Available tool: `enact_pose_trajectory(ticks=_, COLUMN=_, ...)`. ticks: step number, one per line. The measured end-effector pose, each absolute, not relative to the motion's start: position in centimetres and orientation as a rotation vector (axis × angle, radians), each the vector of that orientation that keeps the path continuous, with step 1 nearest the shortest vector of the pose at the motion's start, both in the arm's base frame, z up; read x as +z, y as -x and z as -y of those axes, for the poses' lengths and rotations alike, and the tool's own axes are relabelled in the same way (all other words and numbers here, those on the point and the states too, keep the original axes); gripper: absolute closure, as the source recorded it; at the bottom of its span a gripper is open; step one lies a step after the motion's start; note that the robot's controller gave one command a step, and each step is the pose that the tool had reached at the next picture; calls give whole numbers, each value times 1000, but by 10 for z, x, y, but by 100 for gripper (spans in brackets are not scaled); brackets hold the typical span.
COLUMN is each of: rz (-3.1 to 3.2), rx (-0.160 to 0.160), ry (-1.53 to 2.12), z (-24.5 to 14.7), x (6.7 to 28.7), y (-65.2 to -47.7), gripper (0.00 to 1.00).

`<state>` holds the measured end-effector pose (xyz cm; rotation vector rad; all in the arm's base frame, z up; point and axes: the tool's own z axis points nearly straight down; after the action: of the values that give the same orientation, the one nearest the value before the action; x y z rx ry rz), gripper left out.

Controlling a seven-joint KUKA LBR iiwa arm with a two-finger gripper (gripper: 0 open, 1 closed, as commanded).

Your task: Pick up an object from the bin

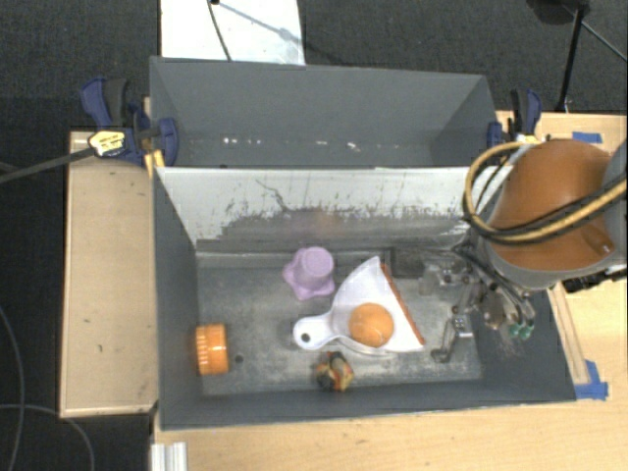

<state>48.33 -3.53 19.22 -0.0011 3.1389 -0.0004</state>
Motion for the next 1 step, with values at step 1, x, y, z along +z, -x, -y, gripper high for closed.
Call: enact_pose_trajectory(ticks=1, rz=-3139, rx=0, ry=2, z=35, x=192, y=-483, gripper=0)
